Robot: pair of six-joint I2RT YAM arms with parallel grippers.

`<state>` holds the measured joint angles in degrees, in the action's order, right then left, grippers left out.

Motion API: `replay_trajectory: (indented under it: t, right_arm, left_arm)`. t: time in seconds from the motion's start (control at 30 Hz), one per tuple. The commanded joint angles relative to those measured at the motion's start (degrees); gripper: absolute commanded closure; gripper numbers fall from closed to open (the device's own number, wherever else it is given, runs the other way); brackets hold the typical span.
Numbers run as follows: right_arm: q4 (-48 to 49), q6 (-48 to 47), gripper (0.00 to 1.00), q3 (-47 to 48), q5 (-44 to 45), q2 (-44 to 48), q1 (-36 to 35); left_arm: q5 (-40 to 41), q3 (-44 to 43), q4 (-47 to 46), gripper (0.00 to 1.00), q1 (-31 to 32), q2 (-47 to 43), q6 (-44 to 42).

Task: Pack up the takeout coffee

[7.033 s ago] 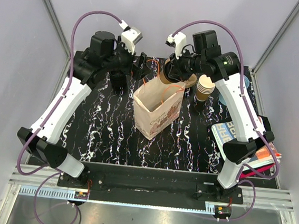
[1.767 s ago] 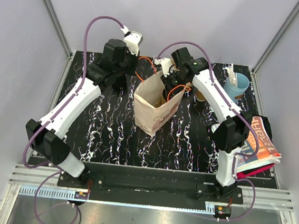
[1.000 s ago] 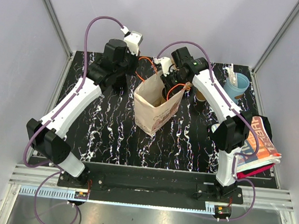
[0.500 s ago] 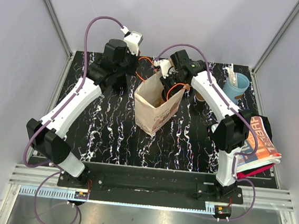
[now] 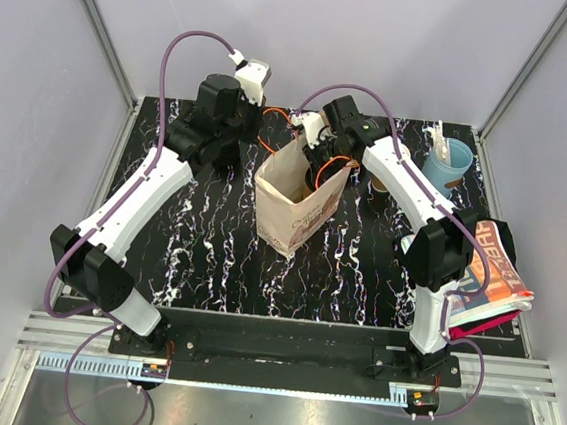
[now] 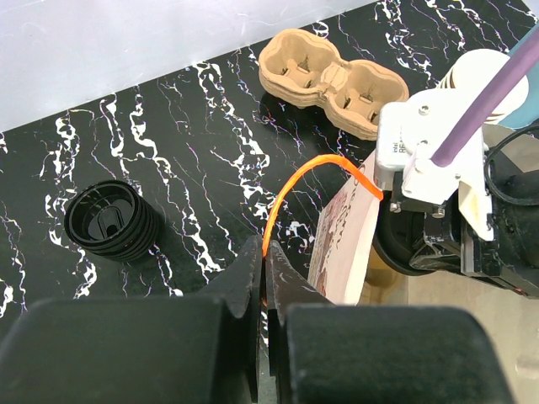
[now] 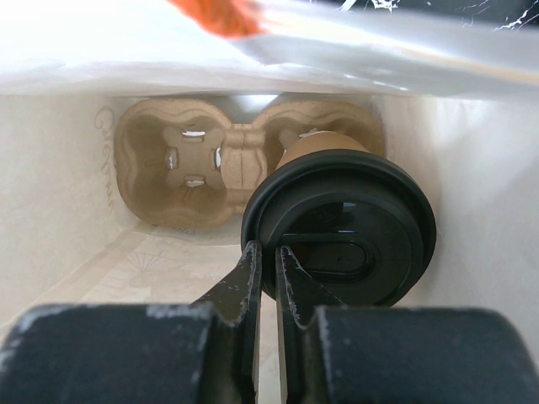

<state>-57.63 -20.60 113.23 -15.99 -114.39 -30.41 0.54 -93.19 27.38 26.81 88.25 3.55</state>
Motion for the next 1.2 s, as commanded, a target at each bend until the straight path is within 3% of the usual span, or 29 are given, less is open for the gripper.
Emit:
replay_trajectory:
  t: [0.0,1.17]
  right_arm:
    - [3.0,-0.2,1.0,-0.4,-0.2,3.6,0.2]
    - [5.9,-0.1,1.0,-1.8,0.1,2.4,0.3]
  left_arm:
    - [-0.3,-1.4,-2.3,1.0,0.1,0.1,0.7]
    - [-0.3,-0.9,-2.4,1.0,0.1,-0.2,0.6]
